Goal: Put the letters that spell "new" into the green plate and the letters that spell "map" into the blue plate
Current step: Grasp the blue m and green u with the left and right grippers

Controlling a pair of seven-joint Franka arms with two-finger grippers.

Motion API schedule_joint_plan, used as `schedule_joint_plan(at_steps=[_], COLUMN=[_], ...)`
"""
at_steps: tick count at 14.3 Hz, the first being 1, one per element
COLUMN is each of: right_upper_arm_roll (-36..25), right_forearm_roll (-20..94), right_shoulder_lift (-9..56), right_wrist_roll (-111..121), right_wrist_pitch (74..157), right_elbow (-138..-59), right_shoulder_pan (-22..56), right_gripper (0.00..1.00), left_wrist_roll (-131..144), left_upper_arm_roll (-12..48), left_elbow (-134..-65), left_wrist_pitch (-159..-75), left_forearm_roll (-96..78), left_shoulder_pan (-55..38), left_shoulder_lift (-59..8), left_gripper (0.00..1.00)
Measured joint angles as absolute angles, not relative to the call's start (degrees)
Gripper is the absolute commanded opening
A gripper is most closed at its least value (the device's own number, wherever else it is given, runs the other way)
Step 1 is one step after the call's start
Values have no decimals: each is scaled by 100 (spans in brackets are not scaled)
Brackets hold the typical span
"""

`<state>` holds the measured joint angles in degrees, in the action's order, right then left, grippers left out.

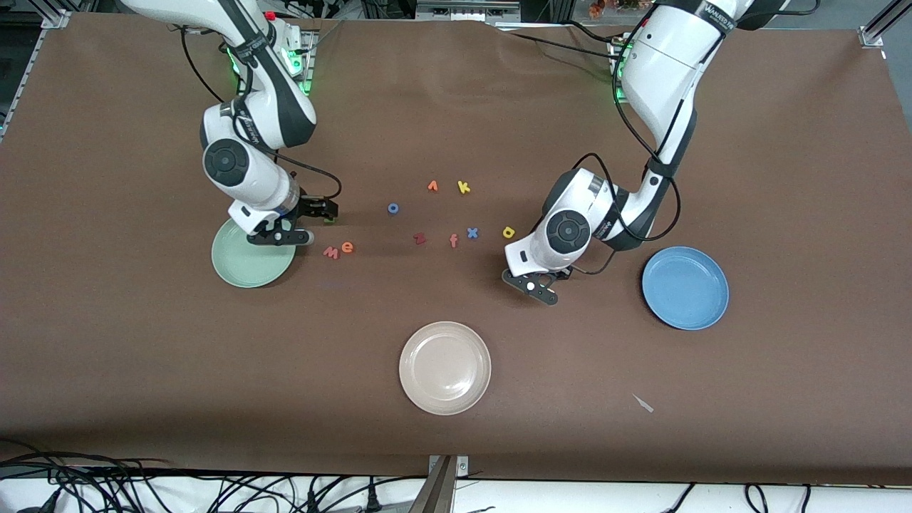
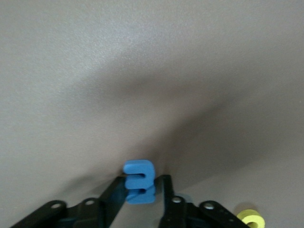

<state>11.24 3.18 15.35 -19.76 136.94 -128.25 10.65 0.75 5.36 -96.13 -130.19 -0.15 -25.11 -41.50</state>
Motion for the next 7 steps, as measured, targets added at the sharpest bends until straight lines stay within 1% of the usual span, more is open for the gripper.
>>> schedule_joint_plan(at_steps=[4, 6, 7], right_upper_arm_roll=[1224, 1224, 1224], right_forearm_roll=[318, 318, 318], right_shoulder_lift=[1793, 1896, 1936], right_wrist_roll=[-2069, -2069, -2069], right_wrist_pitch=[14502, 14856, 14984], right_elbow=[-13207, -13401, -13479], right_shoulder_pan=[1077, 1077, 1077], right_gripper=[99, 99, 95], left_wrist_roll=[75, 75, 74], left_upper_arm_roll=[534, 508, 482], left_elbow=[-9573, -9469, -9423], left_wrist_pitch=[-12960, -12722, -12475], left_forearm_roll=[50, 50, 51], left_shoulder_pan=[-2514, -2440, -2378], left_shoulder_lift=[-4118, -3983, -3841], left_gripper=[5, 5, 9])
